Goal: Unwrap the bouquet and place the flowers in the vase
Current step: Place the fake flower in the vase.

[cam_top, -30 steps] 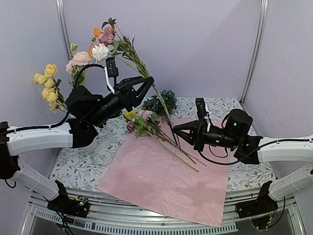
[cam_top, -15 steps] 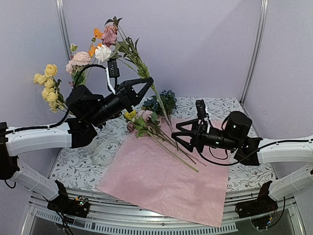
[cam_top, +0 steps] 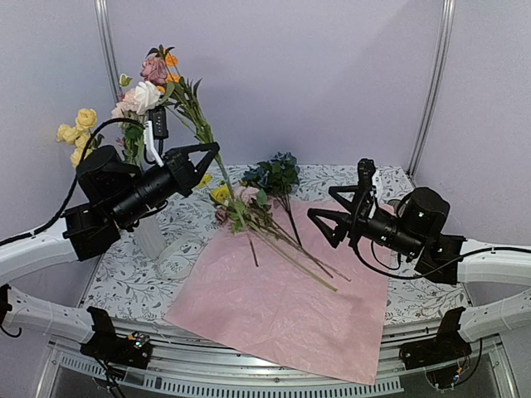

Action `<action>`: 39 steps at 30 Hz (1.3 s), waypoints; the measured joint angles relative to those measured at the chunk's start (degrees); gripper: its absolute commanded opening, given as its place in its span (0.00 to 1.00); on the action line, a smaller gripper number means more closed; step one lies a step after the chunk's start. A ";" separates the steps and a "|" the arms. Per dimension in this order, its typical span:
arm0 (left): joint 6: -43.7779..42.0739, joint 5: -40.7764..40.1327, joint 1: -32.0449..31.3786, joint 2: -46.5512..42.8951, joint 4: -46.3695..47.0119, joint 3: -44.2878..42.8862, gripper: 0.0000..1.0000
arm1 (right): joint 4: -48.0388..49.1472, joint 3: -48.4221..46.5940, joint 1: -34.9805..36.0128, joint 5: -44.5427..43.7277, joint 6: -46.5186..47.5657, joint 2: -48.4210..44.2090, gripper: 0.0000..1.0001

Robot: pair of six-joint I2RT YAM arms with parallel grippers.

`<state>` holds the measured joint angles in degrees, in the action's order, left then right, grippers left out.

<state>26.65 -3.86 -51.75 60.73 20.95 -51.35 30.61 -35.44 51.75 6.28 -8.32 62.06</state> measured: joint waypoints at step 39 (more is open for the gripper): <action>-47.95 -41.29 1.16 -22.93 -5.27 -3.63 0.00 | 8.96 11.13 -3.82 -26.16 9.40 5.33 0.99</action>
<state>-21.30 -45.15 -50.59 37.80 15.68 -54.98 39.57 -24.32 47.92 -19.88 1.08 67.40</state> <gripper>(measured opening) 0.018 0.988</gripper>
